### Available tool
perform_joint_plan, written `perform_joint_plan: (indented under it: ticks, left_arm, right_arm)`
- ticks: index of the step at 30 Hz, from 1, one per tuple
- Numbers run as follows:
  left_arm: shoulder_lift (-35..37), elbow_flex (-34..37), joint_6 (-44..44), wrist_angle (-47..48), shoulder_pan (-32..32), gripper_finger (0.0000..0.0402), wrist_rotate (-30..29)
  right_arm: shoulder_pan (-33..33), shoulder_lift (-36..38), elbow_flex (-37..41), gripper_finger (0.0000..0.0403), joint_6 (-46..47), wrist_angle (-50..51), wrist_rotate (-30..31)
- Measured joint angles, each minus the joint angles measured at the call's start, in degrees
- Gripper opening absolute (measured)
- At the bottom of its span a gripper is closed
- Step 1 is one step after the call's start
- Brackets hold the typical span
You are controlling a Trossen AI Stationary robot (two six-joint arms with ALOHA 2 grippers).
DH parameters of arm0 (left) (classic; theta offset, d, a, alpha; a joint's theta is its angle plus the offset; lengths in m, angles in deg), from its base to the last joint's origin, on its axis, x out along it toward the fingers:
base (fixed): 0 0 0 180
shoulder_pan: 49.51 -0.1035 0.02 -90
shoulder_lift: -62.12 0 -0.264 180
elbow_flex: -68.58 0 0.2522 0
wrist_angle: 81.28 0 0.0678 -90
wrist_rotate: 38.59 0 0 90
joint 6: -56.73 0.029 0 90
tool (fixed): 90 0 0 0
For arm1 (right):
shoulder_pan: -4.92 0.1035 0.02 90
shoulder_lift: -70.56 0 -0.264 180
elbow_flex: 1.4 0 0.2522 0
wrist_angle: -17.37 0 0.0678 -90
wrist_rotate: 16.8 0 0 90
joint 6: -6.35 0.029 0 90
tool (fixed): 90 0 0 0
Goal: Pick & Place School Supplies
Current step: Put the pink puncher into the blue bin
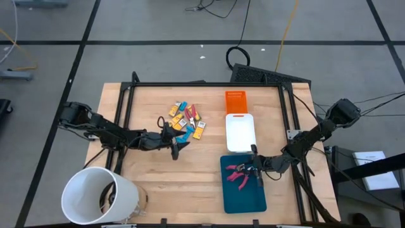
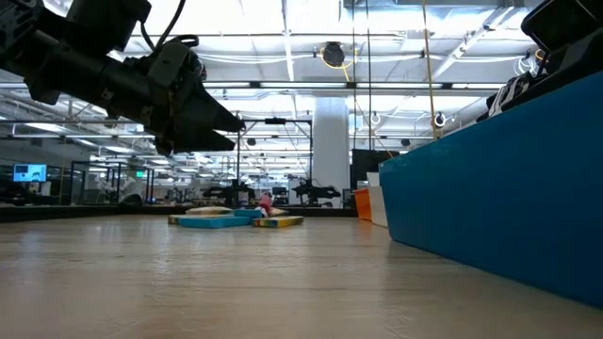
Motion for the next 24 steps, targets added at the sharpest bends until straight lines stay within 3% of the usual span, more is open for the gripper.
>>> perform_joint_plan:
  ticks: [8, 24]
  left_arm:
    - [-0.02, 0.0, 0.06, 0.0, 0.0, 0.0274, 0.07]
    - [-0.02, 0.0, 0.08, 0.0, 0.02, 0.0274, 0.07]
  right_arm:
    - [0.0, 0.0, 0.0, 0.0117, 1.54, 0.32, 0.08]
    - [0.02, 0.04, -0.04, 0.0206, 0.79, -1.35, 3.37]
